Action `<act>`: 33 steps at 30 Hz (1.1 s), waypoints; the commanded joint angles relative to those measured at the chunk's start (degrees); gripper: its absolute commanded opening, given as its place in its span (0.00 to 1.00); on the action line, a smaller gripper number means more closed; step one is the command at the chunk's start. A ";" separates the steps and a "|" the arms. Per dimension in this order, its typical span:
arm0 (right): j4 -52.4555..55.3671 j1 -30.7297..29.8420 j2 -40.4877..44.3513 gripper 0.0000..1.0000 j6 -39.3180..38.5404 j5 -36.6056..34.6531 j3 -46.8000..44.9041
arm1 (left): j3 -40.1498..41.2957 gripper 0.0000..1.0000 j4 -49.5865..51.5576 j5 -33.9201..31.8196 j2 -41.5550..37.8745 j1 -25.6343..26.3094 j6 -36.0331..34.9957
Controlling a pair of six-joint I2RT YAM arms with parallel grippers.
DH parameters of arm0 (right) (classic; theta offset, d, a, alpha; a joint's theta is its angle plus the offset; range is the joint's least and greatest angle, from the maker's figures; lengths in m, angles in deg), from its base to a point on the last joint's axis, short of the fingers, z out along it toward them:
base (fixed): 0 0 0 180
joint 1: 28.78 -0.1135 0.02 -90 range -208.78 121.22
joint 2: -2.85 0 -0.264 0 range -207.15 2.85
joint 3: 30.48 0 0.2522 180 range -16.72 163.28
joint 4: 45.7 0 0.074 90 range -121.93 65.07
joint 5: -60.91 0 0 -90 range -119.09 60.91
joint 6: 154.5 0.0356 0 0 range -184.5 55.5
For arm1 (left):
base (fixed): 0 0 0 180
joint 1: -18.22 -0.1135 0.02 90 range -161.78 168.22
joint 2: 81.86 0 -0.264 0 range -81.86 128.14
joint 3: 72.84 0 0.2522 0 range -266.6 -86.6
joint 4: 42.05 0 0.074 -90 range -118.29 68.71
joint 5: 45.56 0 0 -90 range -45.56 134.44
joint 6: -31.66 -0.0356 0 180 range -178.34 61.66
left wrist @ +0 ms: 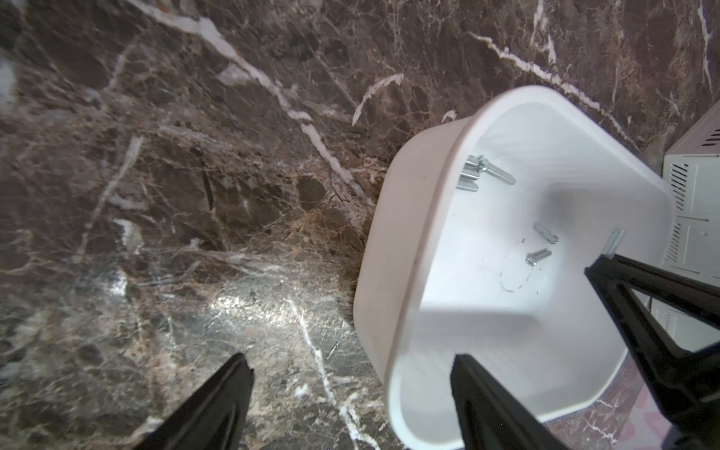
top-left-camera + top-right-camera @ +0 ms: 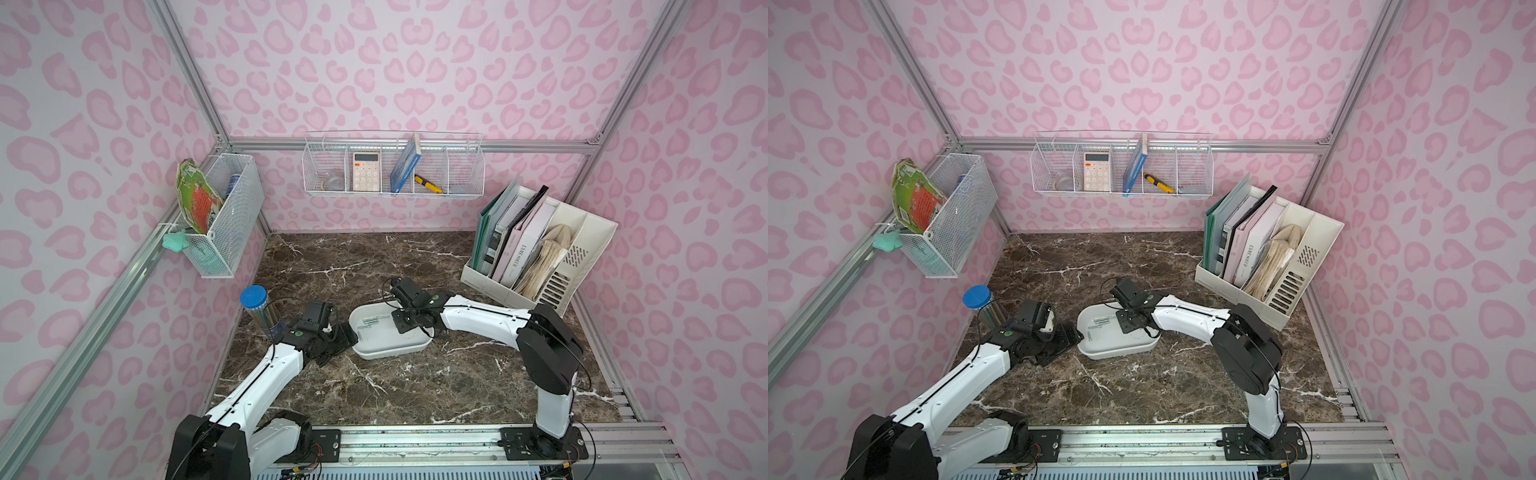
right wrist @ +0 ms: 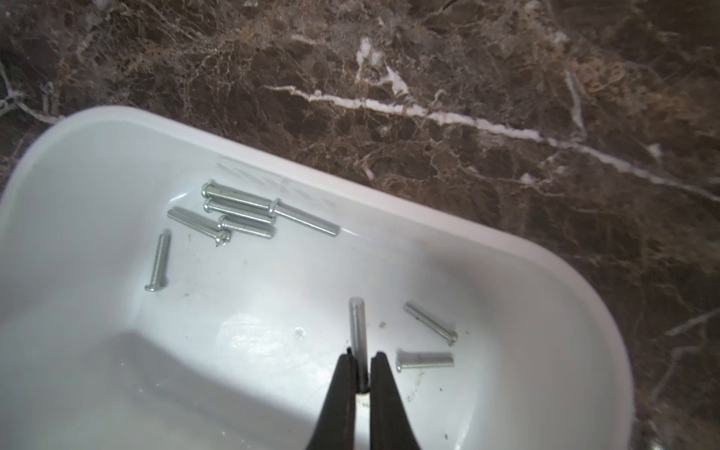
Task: Take out the screws from the storage box
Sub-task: Pick up the screw from the storage box, then place the screw at the center of the board.
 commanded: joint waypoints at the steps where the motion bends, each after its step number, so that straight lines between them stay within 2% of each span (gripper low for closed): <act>1: 2.32 1.01 3.23 0.02 1.45 -1.59 -2.45 | -0.50 0.85 1.31 -0.70 -0.59 -0.05 -0.68; 7: 3.33 6.13 13.11 0.02 2.66 -0.89 -8.28 | -1.86 0.85 3.34 -2.48 -0.73 -0.03 -1.89; 12: 3.21 10.56 17.47 0.03 3.41 0.19 -13.91 | -2.00 0.85 3.44 -2.55 -1.30 -0.05 -1.50; 22: 0.37 13.01 12.13 0.04 4.78 1.59 -19.79 | -1.76 0.85 3.75 -2.57 -1.90 -0.05 -0.79; 33: 1.05 13.75 9.38 0.09 5.54 -0.70 -19.79 | -1.65 0.85 3.40 -2.53 -1.28 -0.04 -0.28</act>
